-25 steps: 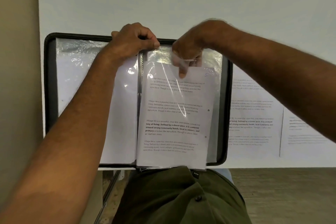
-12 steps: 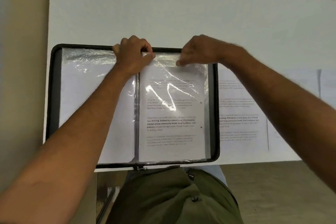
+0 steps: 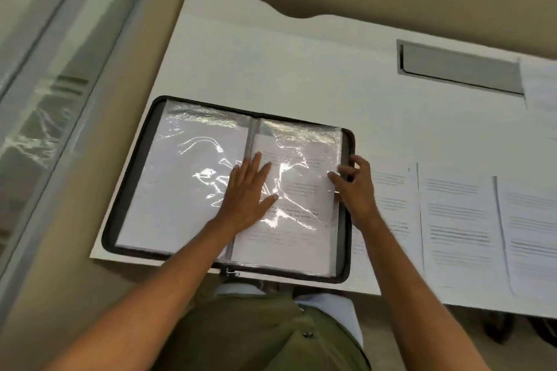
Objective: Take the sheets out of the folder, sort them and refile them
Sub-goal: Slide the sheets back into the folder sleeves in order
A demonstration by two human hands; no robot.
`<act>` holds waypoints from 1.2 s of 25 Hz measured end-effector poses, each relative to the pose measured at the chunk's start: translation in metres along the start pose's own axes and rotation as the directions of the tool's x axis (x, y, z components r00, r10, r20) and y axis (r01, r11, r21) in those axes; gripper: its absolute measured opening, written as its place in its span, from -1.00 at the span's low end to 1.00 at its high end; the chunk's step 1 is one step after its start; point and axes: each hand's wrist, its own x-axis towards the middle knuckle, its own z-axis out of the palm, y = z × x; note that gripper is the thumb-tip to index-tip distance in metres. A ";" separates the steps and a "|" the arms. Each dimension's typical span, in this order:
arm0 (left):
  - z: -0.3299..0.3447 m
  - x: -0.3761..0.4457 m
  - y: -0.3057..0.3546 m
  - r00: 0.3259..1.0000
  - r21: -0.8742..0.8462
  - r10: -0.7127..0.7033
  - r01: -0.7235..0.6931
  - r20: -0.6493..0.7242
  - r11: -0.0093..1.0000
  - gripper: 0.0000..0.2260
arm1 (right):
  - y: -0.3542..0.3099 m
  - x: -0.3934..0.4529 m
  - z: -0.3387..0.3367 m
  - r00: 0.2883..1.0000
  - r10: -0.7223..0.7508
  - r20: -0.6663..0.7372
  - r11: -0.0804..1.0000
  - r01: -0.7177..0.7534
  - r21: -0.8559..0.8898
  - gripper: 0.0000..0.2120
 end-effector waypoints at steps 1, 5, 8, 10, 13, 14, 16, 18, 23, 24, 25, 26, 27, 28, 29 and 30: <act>0.001 -0.009 0.002 1.000 -0.004 -0.014 0.014 0.007 1.000 -0.29 | 0.004 -0.014 -0.001 1.000 0.010 0.004 1.000 -0.010 0.020 -0.37; 0.001 -0.044 0.019 0.997 -0.037 -0.063 0.065 0.050 0.997 -0.31 | 0.016 -0.062 -0.005 0.996 0.050 0.076 0.999 -0.051 0.011 -0.49; 0.003 -0.071 0.043 0.985 -0.098 -0.150 0.158 0.081 0.983 -0.31 | 0.031 -0.094 -0.004 0.984 0.082 0.157 0.997 -0.083 0.003 -0.64; 0.006 -0.089 0.060 0.974 -0.132 -0.197 0.210 0.108 0.969 -0.31 | 0.033 -0.115 -0.003 0.962 0.163 0.220 0.985 -0.171 0.017 -0.72; 0.015 -0.114 0.081 0.974 -0.119 -0.171 0.189 0.149 0.975 -0.24 | 0.033 -0.142 -0.002 0.937 0.194 0.292 0.965 -0.236 0.116 -0.74; 0.016 -0.120 0.087 0.975 -0.119 -0.152 0.172 0.159 0.978 -0.21 | 0.035 -0.148 -0.001 0.933 0.177 0.313 0.962 -0.231 0.144 -0.73; 0.016 -0.130 0.096 0.979 -0.166 -0.119 0.147 0.167 0.975 -0.17 | 0.033 -0.161 0.005 0.934 0.148 0.325 0.957 -0.217 0.190 -0.73; 0.013 -0.139 0.107 0.984 -0.313 -0.116 0.153 0.134 0.937 -0.23 | 0.029 -0.176 0.010 0.937 0.109 0.331 0.964 -0.181 0.195 -0.74; -0.017 -0.140 0.126 0.956 -0.418 -0.288 0.240 -0.057 0.876 -0.56 | 0.008 -0.204 0.024 0.892 -0.019 0.452 0.984 -0.063 0.166 -0.79; -0.026 -0.141 0.126 0.939 -0.450 -0.333 0.261 -0.088 0.854 -0.62 | 0.003 -0.206 0.028 0.879 -0.046 0.475 0.986 -0.037 0.164 -0.75; -0.033 -0.140 0.123 0.915 -0.510 -0.386 0.278 -0.117 0.814 -0.67 | -0.002 -0.208 0.033 0.863 -0.073 0.501 0.986 -0.011 0.164 -0.71; -0.042 -0.141 0.119 0.881 -0.589 -0.454 0.300 -0.130 0.750 -0.72 | -0.006 -0.208 0.039 0.847 -0.098 0.523 0.986 0.014 0.164 -0.66; -0.049 -0.142 0.113 0.836 -0.684 -0.536 0.320 -0.122 0.655 -0.76 | -0.009 -0.207 0.044 0.834 -0.119 0.539 0.987 0.038 0.158 -0.63; -0.055 -0.144 0.105 0.787 -0.780 -0.610 0.323 -0.094 0.537 -0.80 | -0.010 -0.205 0.050 0.821 -0.137 0.555 0.986 0.059 0.157 -0.63; -0.061 -0.147 0.094 0.745 -0.852 -0.665 0.313 -0.054 0.419 -0.83 | -0.011 -0.202 0.055 0.810 -0.144 0.568 0.986 0.069 0.151 -0.65; -0.067 -0.152 0.081 0.706 -0.903 -0.708 0.293 -0.019 0.316 -0.85 | -0.012 -0.199 0.061 0.800 -0.144 0.583 0.987 0.075 0.141 -0.66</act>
